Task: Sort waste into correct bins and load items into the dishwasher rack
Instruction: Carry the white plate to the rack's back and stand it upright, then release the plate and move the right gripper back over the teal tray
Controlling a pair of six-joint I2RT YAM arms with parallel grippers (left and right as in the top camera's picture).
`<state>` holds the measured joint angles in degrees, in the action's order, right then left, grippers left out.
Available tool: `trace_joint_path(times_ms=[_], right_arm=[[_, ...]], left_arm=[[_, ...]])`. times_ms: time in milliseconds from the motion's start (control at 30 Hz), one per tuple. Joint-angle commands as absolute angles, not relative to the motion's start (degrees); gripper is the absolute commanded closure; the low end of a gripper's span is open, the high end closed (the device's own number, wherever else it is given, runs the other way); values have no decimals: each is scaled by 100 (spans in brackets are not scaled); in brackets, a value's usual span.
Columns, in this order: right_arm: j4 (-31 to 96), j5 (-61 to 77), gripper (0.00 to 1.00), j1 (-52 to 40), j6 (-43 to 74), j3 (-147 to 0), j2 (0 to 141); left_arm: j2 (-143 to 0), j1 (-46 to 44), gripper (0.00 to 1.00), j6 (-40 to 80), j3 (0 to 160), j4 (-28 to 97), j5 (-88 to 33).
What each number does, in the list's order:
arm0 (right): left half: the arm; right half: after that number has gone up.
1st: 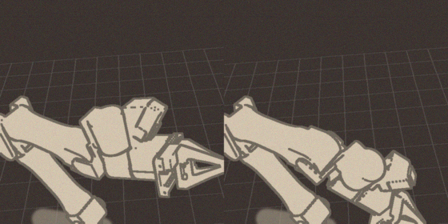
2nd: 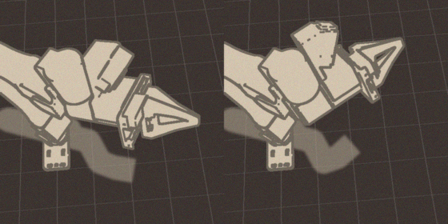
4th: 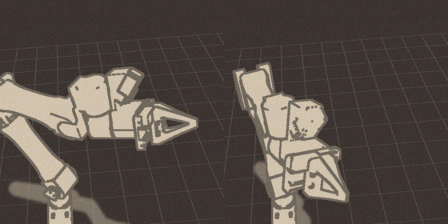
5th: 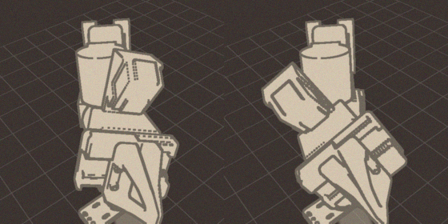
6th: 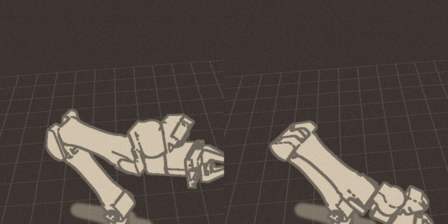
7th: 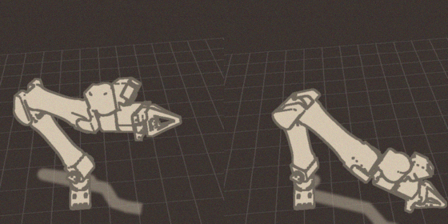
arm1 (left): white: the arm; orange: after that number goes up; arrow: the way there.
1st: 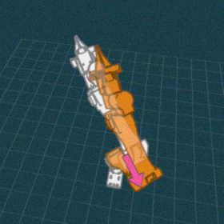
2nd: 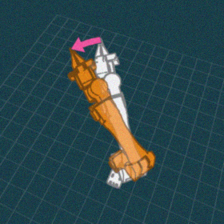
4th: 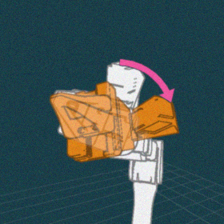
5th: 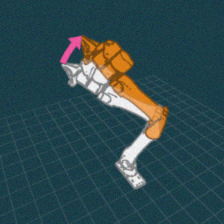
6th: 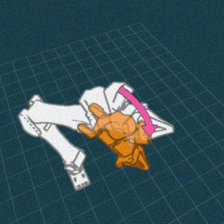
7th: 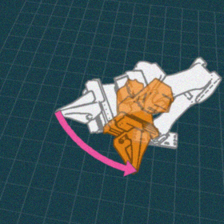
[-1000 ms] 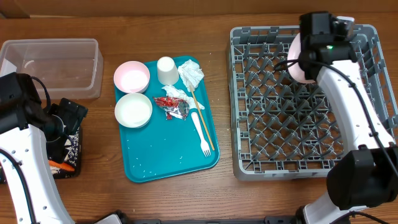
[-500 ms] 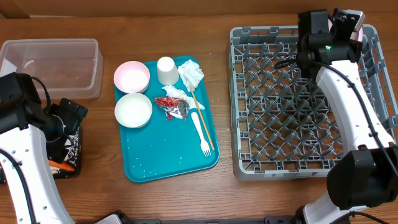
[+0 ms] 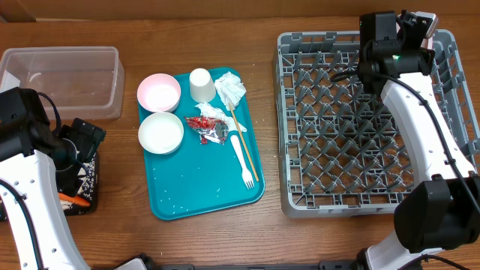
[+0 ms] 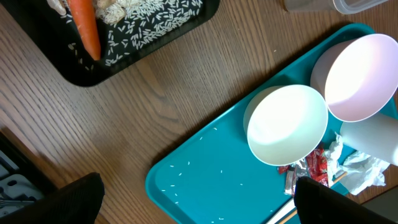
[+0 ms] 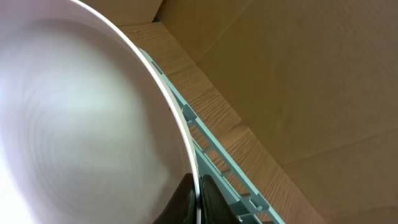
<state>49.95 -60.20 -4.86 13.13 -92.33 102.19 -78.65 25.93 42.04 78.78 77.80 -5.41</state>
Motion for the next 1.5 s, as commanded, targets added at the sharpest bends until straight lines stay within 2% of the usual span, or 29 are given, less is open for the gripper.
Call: trace_joint_path(times_ms=[0, 200, 1000, 1033, 1067, 1100, 1200, 1467], right_arm=[[4884, -6045, 96, -475, 1297, -9063, 10274], [4506, -6077, 96, -475, 705, -8960, 10289], [4569, -5765, 96, -617, 556, -8807, 10294], [4613, -5570, 84, -696, 561, -8809, 10291], [4681, -5371, 67, -744, 556, -8816, 10287], [4768, -5146, 56, -803, 556, -8825, 10269], [4906, -4604, 33, -930, 556, -8825, 10184], [5557, -2648, 3, -967, 600, -9358, 9618]], left_arm=[[-7841, 2617, 0, 4200, 7966, 7771, -580], [-7841, 2620, 0, 4200, 7966, 7771, -580], [-7841, 2620, 0, 4200, 7966, 7771, -580], [-7841, 2620, 0, 4200, 7966, 7771, -580], [-7841, 2620, 0, 4200, 7966, 7771, -578], [-7841, 2620, 0, 4200, 7966, 7771, -580], [-7841, 2617, 0, 4200, 7966, 7771, -580], [-7841, 2620, 0, 4200, 7966, 7771, -580]])
